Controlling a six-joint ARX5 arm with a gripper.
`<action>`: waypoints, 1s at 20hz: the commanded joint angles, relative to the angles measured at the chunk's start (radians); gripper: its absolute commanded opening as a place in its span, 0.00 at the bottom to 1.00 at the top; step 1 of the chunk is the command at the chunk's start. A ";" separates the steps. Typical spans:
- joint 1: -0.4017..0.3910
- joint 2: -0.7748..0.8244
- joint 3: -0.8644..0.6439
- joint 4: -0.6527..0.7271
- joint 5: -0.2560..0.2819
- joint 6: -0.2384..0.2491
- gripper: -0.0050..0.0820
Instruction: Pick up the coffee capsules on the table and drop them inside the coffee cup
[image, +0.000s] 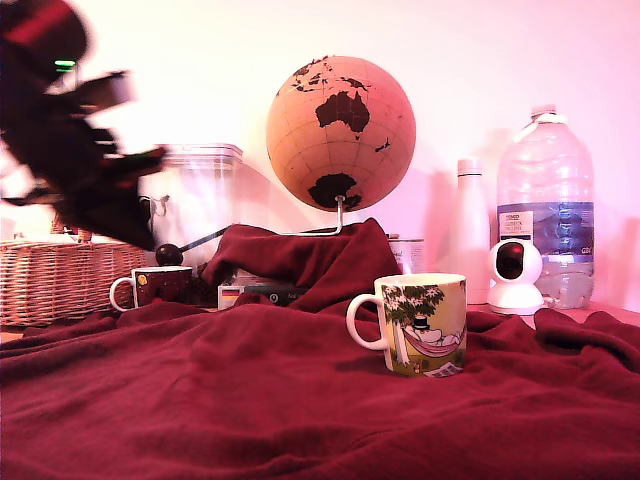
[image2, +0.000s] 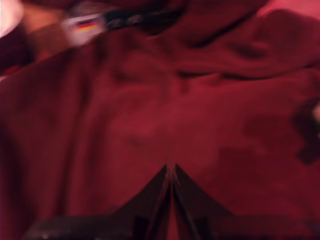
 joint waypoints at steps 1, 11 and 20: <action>0.037 -0.037 -0.065 0.031 0.000 -0.021 0.03; 0.213 -0.254 -0.385 0.166 0.012 -0.064 0.03; 0.225 -0.566 -0.631 0.217 0.013 -0.108 0.03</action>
